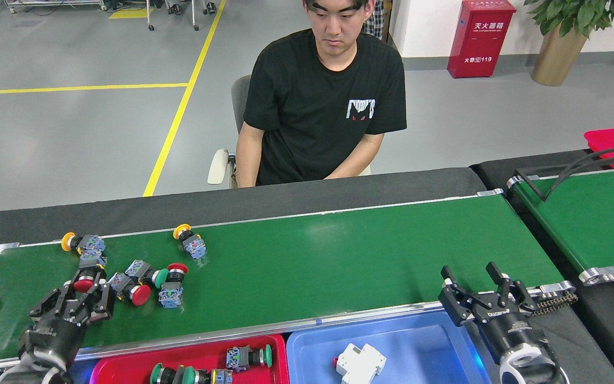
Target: Pick switch part from conveyor to tray
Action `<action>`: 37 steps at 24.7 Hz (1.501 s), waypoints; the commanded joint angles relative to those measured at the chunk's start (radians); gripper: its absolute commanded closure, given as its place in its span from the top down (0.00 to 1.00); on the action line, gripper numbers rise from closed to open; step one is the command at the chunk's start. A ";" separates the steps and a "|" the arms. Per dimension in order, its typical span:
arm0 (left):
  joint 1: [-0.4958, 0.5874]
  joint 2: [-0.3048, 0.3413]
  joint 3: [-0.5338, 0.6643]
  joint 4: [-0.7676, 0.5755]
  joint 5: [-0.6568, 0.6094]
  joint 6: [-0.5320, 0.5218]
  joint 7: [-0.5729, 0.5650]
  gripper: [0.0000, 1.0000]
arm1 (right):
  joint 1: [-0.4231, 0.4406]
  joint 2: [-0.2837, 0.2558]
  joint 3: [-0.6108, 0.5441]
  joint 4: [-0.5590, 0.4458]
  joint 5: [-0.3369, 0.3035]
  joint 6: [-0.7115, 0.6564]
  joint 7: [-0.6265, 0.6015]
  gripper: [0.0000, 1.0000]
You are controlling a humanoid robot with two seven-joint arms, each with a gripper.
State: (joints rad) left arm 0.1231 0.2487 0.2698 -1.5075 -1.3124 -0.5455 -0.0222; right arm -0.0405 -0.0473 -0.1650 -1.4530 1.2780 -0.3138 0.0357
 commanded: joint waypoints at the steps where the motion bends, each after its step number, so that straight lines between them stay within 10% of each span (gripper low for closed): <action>1: 0.101 0.006 0.006 -0.122 0.021 -0.163 -0.002 0.28 | -0.007 -0.012 -0.008 -0.015 -0.005 0.001 -0.014 0.98; 3: 0.208 -0.002 0.003 -0.208 0.021 -0.226 -0.002 0.52 | -0.007 -0.014 -0.027 -0.018 -0.005 0.001 -0.014 0.99; 5: 0.277 -0.052 -0.003 -0.257 0.021 -0.229 -0.002 0.96 | -0.007 -0.016 -0.051 -0.026 -0.005 0.001 -0.016 0.99; 6: 0.286 -0.100 0.000 -0.263 0.021 -0.231 -0.001 1.00 | -0.007 -0.017 -0.053 -0.026 -0.003 0.001 -0.016 0.99; 11: 0.288 -0.160 0.032 -0.266 0.015 -0.195 -0.001 1.00 | 0.001 -0.017 -0.050 -0.044 0.001 0.007 -0.016 0.98; 17: 0.302 -0.181 0.232 -0.257 0.013 0.162 0.001 1.00 | 0.068 -0.020 0.027 -0.136 0.012 0.102 -0.016 0.95; 24: 0.254 -0.128 0.281 -0.220 0.010 0.159 -0.001 1.00 | 0.131 -0.045 0.127 -0.222 0.012 0.182 -0.031 0.95; 30: 0.073 0.020 0.098 -0.074 0.007 0.154 -0.016 1.00 | 0.157 -0.042 0.119 -0.222 0.007 0.180 -0.076 0.97; 37: -0.025 0.030 0.011 -0.010 0.002 0.154 -0.058 1.00 | 0.183 -0.042 0.117 -0.219 0.004 0.177 -0.079 0.97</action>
State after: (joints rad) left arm 0.1206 0.2693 0.2881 -1.5199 -1.3093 -0.3897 -0.0655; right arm 0.1473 -0.0841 -0.0417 -1.6591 1.2852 -0.1310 -0.0333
